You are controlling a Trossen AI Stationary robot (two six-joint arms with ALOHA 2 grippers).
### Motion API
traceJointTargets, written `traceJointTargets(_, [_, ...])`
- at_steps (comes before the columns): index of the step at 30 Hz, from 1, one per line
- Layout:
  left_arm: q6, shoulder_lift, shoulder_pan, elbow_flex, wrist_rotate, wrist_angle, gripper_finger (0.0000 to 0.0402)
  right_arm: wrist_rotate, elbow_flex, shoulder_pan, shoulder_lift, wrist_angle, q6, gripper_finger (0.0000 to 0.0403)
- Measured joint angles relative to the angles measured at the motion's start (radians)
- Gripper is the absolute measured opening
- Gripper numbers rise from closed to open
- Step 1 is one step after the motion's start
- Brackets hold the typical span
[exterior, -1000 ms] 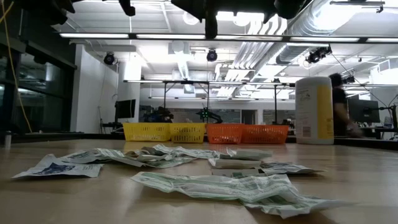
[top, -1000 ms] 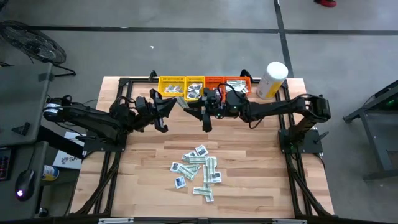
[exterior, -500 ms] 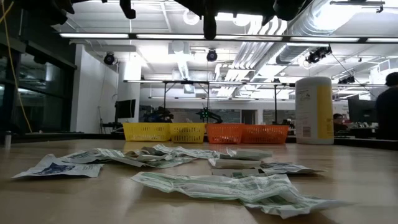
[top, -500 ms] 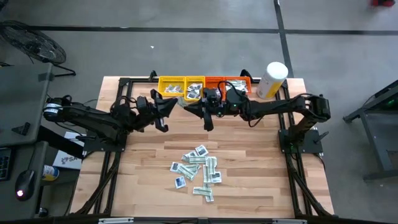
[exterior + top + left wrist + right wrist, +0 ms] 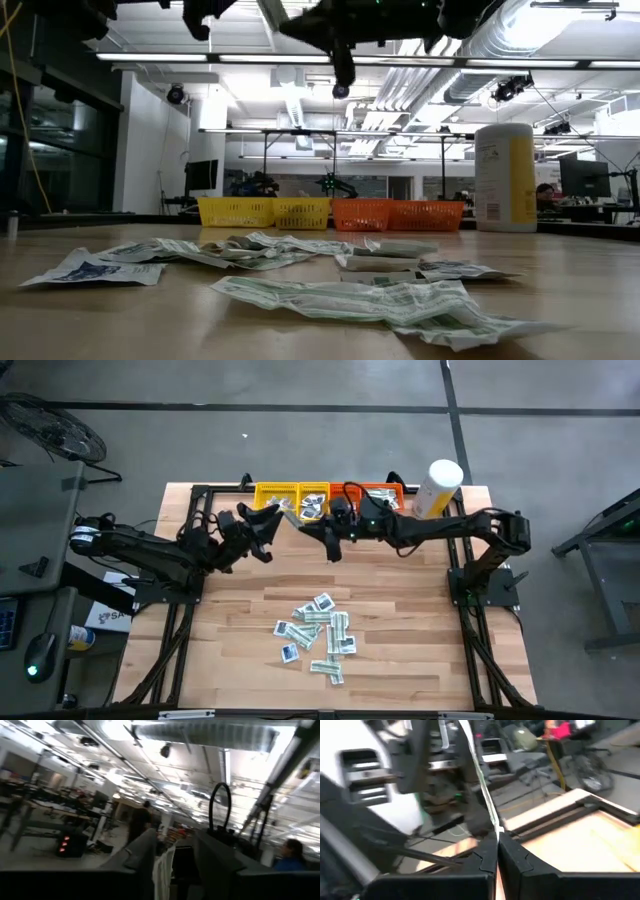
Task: Pick & Place First Aid Supplies
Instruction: Put the green pad into the right orange bin
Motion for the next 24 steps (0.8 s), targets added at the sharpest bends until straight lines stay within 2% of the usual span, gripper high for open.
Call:
traceJointTargets(3, [0.006, -0.012, 0.000, 0.000, -0.059, -0.005, 0.0176, 0.047, 0.000, -0.032, -0.027, -0.094, -0.010, 0.0000])
traceJointTargets(7, [0.047, -0.043, 0.000, 0.000, -0.103, -0.018, 0.0208, 0.161, 0.000, -0.091, -0.107, -0.340, -0.115, 0.0000])
traceJointTargets(13, [0.039, -0.106, 0.000, 0.000, -0.120, -0.147, 0.0216, 0.507, 0.000, -0.162, -0.222, -0.727, -0.364, 0.0000])
traceJointTargets(17, [-0.006, -0.134, 0.000, 0.000, -0.144, -0.252, 0.0216, 0.670, 0.001, -0.217, -0.236, -0.940, -0.488, 0.0000])
traceJointTargets(20, [-0.044, -0.137, 0.000, 0.000, -0.169, -0.318, 0.0216, 0.716, 0.000, -0.275, -0.225, -1.055, -0.570, 0.0000])
traceJointTargets(24, [-0.113, -0.137, 0.000, 0.000, -0.172, -0.385, 0.0216, 0.687, 0.000, -0.367, -0.191, -1.105, -0.746, 0.0000])
